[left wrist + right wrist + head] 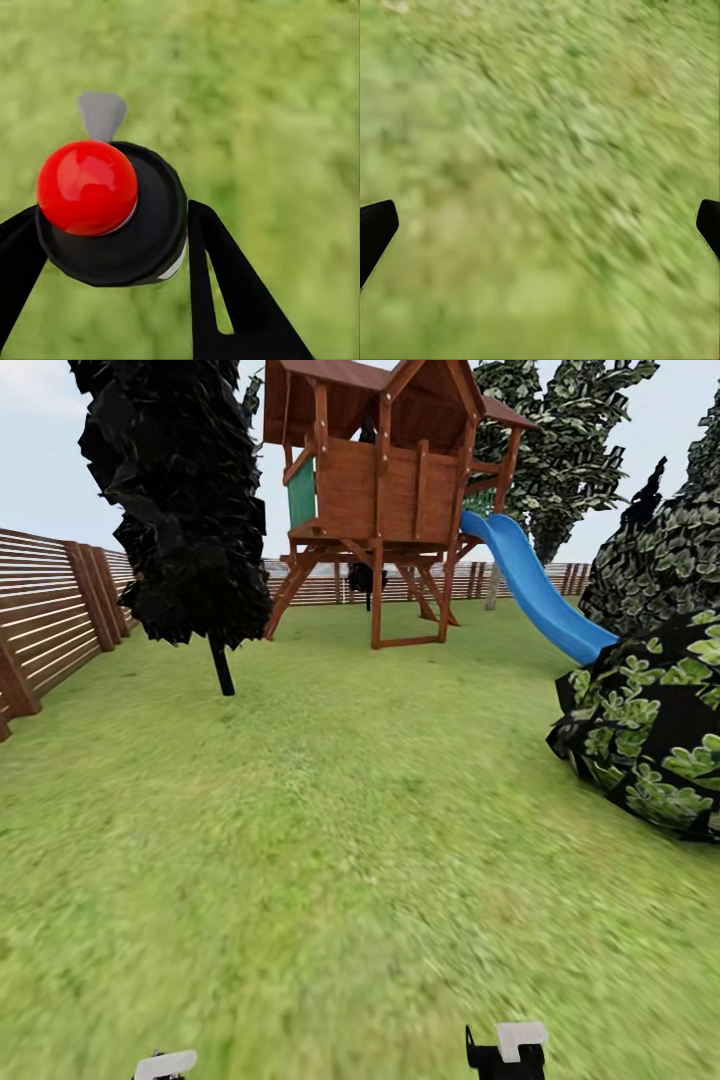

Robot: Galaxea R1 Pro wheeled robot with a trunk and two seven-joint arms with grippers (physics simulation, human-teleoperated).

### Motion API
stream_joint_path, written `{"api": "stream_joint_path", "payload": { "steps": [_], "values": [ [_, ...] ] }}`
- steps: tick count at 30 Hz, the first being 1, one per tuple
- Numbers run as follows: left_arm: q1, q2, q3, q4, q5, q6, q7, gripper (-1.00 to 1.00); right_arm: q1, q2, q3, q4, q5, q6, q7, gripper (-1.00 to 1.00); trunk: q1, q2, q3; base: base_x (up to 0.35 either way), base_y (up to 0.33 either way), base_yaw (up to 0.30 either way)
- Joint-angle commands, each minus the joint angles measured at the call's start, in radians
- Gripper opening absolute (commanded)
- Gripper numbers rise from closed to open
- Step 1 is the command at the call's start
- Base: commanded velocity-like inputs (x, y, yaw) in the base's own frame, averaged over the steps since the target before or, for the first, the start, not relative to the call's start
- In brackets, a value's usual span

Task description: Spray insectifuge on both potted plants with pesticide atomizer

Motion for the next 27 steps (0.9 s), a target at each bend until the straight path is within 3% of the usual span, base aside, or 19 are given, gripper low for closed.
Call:
{"api": "stream_joint_path", "payload": {
  "steps": [1,27],
  "values": [
    [0.000,0.000,-0.008,0.001,0.010,-0.003,-0.003,-1.00,-0.001,0.000,-0.002,0.001,0.011,-0.001,-0.008,1.00,0.000,0.000,-0.001,0.339,0.000,0.000],
    [-0.001,0.000,-0.008,0.000,0.011,-0.003,-0.003,-1.00,-0.001,0.000,-0.002,0.000,0.009,-0.002,-0.010,1.00,0.000,0.000,-0.001,0.339,0.000,0.000]
  ]
}}
